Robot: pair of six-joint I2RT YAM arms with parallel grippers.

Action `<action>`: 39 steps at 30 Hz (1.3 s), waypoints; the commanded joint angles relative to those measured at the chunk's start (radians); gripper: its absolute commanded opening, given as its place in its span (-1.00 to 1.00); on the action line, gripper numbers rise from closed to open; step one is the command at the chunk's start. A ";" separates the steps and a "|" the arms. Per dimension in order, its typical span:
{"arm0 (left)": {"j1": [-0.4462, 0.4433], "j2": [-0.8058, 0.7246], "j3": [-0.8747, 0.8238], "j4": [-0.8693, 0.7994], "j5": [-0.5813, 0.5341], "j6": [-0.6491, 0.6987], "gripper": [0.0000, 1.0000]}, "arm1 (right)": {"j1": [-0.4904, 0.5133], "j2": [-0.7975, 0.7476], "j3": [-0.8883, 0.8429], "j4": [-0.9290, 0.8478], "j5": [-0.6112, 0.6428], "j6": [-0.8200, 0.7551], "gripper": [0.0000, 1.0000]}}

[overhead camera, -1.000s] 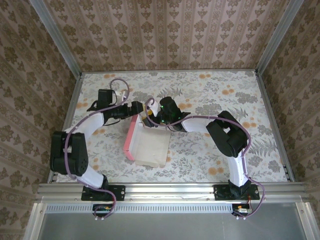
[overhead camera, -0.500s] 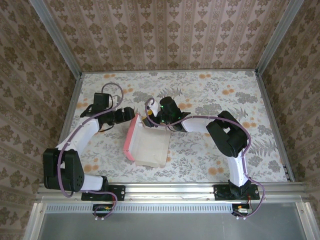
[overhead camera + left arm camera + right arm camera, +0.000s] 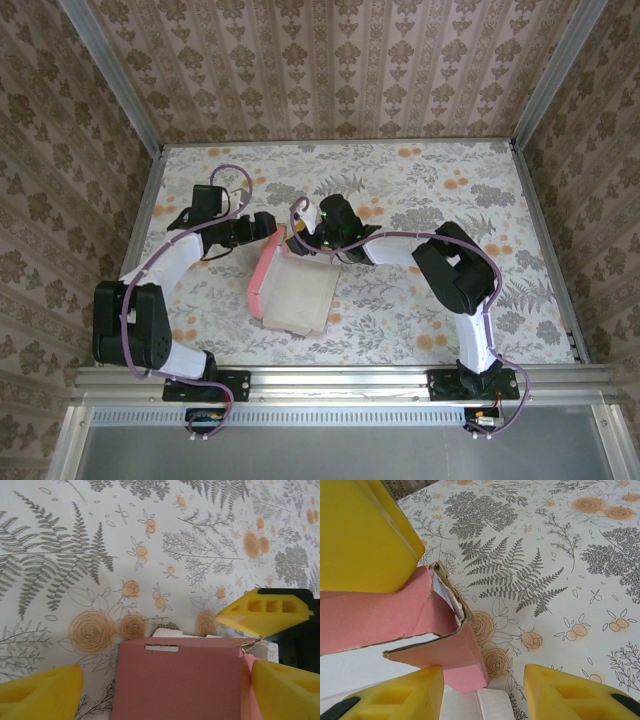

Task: Fold the paper box

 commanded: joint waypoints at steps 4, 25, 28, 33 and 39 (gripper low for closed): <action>-0.005 0.030 -0.008 0.057 0.145 0.063 0.75 | 0.016 -0.032 -0.037 0.022 -0.005 -0.001 -0.05; -0.051 0.158 0.033 0.223 0.404 0.034 0.67 | 0.025 -0.084 -0.073 0.016 0.002 -0.008 -0.10; -0.079 0.190 0.063 0.221 0.421 0.043 0.67 | 0.034 -0.117 -0.112 0.023 0.028 -0.002 -0.12; -0.113 0.223 0.105 0.236 0.455 0.036 0.67 | 0.048 -0.182 -0.216 0.062 0.084 0.023 -0.12; -0.143 0.221 0.148 0.197 0.489 0.060 0.67 | 0.058 -0.280 -0.312 0.070 0.104 0.026 -0.12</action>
